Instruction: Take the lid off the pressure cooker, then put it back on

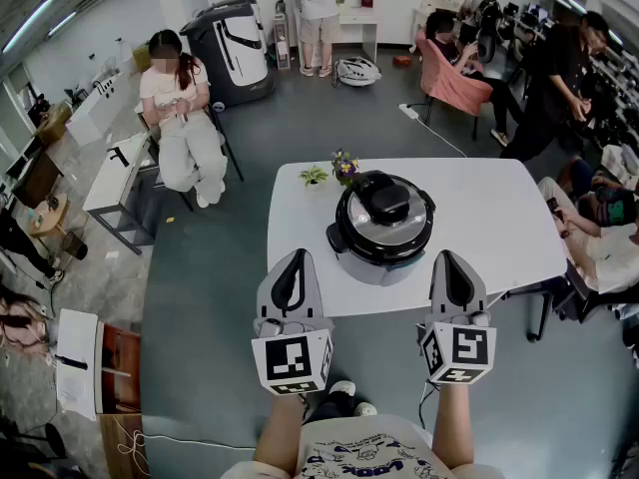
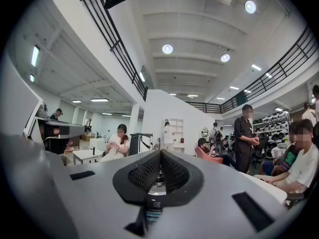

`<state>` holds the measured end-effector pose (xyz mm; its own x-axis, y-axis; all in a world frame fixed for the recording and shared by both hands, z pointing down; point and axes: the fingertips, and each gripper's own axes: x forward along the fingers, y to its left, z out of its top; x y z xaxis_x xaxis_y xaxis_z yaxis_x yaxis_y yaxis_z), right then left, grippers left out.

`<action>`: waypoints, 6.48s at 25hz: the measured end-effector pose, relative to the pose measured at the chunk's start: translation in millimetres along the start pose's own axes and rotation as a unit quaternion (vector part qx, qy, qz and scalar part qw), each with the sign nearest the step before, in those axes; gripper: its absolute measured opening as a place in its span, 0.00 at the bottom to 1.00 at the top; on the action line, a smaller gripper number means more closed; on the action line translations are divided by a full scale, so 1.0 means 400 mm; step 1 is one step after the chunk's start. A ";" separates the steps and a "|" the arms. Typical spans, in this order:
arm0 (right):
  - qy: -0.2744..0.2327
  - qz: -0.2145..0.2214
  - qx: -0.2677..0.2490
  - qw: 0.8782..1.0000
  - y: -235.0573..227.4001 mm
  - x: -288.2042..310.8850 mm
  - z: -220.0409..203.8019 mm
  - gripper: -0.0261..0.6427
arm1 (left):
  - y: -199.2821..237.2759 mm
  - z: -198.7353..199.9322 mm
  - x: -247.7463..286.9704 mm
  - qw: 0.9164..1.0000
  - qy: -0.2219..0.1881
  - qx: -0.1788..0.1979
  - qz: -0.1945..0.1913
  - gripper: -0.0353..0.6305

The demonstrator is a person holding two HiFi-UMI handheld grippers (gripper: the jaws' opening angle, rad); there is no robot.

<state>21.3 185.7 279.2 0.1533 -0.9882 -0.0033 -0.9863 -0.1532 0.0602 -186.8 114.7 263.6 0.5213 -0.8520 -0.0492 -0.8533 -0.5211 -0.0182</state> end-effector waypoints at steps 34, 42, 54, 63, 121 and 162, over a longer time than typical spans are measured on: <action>0.065 0.028 -0.004 0.997 0.019 0.167 -0.145 0.44 | 0.061 -0.147 0.193 0.997 0.040 -0.053 -0.036 0.35; 0.081 0.066 -0.016 0.994 -0.016 0.290 -0.166 0.46 | 0.057 -0.161 0.302 0.997 0.046 -0.052 -0.021 0.35; 0.087 0.166 -0.037 0.982 -0.065 0.522 -0.132 0.49 | 0.054 -0.133 0.490 0.996 0.054 -0.058 0.031 0.35; 0.093 0.256 -0.054 0.961 -0.074 0.634 -0.111 0.51 | 0.055 -0.135 0.569 0.993 0.069 -0.056 0.076 0.35; 0.279 0.602 -0.393 0.637 0.118 0.575 -0.338 0.54 | 0.043 -0.584 0.458 0.869 0.237 -0.429 0.066 0.23; 0.393 0.613 -0.419 0.543 0.114 0.569 -0.384 0.50 | 0.035 -0.604 0.471 0.845 0.246 -0.471 0.058 0.24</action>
<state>20.6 -45.4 434.6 -0.2855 0.0138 0.9583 -0.0527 0.9982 -0.0301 -98.3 -65.5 495.3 0.5732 -0.6973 0.4304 -0.6330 -0.0433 0.7729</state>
